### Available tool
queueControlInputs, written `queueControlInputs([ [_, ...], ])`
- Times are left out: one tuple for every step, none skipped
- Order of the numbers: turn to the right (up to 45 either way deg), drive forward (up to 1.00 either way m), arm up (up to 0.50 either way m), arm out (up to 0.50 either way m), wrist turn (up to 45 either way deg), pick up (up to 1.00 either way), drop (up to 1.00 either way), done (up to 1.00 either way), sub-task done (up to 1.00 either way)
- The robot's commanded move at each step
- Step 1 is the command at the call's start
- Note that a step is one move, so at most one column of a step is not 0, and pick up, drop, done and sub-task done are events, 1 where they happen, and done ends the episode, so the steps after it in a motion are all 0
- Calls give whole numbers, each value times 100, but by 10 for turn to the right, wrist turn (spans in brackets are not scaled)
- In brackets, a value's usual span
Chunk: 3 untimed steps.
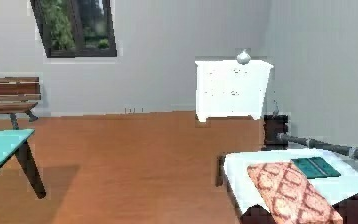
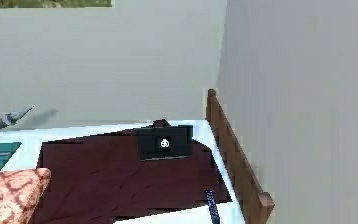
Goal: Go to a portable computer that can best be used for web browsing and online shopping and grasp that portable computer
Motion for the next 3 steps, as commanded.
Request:
queueControlInputs([
  [450, 0, 0, 0, 0, 0, 0, 0, 0],
  [450, 0, 0, 0, 0, 0, 0, 0, 0],
  [150, 0, 0, 0, 0, 0, 0, 0, 0],
])
